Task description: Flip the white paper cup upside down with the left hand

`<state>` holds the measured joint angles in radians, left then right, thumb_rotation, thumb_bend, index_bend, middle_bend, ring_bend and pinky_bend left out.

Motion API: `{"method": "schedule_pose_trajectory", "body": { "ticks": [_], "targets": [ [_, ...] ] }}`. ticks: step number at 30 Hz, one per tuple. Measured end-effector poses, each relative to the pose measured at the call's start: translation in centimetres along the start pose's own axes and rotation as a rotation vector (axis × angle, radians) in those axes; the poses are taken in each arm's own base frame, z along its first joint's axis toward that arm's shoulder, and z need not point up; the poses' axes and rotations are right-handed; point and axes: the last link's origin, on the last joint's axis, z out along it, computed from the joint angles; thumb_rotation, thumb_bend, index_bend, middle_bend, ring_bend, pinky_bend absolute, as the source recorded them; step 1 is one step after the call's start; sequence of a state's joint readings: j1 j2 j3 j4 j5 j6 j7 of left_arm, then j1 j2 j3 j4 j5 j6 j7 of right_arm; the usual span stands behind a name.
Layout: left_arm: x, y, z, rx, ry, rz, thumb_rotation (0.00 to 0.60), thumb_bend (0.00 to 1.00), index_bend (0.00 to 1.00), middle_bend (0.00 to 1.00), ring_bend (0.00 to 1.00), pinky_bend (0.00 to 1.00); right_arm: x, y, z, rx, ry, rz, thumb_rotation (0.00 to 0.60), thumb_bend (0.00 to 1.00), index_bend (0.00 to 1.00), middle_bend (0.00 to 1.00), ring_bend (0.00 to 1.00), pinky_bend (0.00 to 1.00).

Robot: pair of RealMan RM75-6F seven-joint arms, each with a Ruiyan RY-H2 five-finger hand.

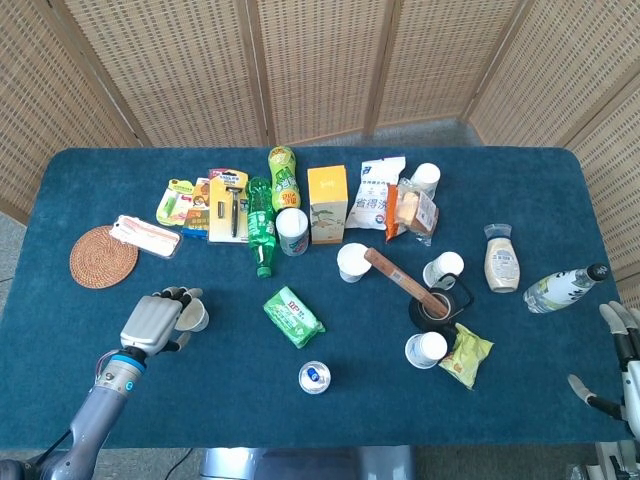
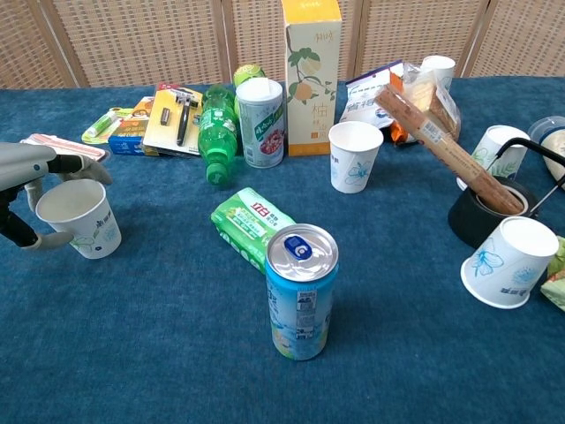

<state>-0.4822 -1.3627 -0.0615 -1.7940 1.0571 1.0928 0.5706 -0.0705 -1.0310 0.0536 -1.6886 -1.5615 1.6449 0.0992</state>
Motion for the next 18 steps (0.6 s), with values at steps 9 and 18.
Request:
{"method": "schedule_pose_trajectory", "body": {
  "ticks": [9,18],
  "targets": [
    [-0.2,0.0,-0.3,-0.008,0.0,-0.056,0.6,0.39,0.2,0.31,0.26,0.45,0.0,0.0,0.0,-0.001,-0.002,0.002,0.6,0.21,0.0,0.0,0.0,0.02],
    [-0.5,-0.4,-1.4,-0.068,0.022,-0.336,0.6,0.39,0.22,0.32,0.27,0.46,-0.1,-0.1,-0.1,0.003,-0.005,-0.003,0.6,0.21,0.0,0.0,0.0,0.02]
  ]
}}
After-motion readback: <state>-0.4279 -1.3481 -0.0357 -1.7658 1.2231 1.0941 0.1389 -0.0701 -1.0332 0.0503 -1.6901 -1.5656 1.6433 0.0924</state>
